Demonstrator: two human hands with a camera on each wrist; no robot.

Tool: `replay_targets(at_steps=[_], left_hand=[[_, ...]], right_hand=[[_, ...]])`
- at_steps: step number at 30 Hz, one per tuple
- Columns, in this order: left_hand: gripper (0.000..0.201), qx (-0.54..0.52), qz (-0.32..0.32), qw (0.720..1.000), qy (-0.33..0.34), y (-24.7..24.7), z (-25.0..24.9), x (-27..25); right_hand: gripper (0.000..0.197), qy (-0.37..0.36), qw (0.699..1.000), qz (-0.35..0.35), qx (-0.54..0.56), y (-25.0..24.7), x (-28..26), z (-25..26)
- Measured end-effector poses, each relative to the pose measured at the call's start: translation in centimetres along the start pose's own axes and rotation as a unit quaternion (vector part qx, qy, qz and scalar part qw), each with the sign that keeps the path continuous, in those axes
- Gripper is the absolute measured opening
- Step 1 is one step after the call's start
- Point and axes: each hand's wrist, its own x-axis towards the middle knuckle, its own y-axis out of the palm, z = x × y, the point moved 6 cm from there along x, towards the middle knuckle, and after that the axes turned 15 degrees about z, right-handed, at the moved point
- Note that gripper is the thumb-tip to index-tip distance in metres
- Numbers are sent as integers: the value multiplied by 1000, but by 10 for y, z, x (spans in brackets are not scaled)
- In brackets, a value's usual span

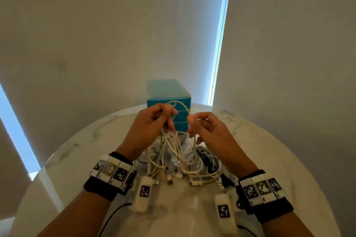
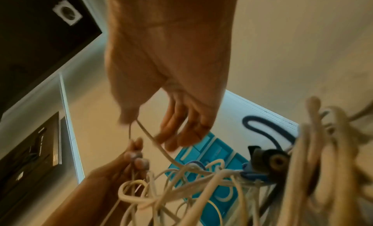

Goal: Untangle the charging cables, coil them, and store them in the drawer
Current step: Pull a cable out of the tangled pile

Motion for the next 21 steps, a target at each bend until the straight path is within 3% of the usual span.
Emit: replay_targets(at_steps=[2, 4, 6, 9, 11, 16, 19, 21], left_hand=[[28, -80, -99, 992, 9, -25, 2, -5], [26, -140, -149, 979, 9, -37, 6, -8], [27, -142, -142, 980, -6, -36, 9, -10], [24, -90, -77, 993, -32, -25, 4, -15], [23, -52, -26, 997, -43, -18, -3, -18], [30, 46, 87, 992, -78, 7, -2, -21], [44, 18, 101, 989, -105, 11, 7, -21], [45, 10, 108, 988, -107, 13, 7, -21]], right_hand=[[31, 12, 991, 125, -45, 15, -3, -8], [26, 2, 977, 191, -94, 24, -5, -8], [19, -32, 982, 140, -124, 19, 4, 1], [15, -105, 989, -67, -82, -10, 13, 30], [15, -137, 980, -141, -10, -19, 13, 44], [14, -57, 993, -97, -26, 13, 13, 19], [18, -92, 985, -137, 42, -2, 7, 29], [21, -115, 980, -112, 120, -1, 7, 35]])
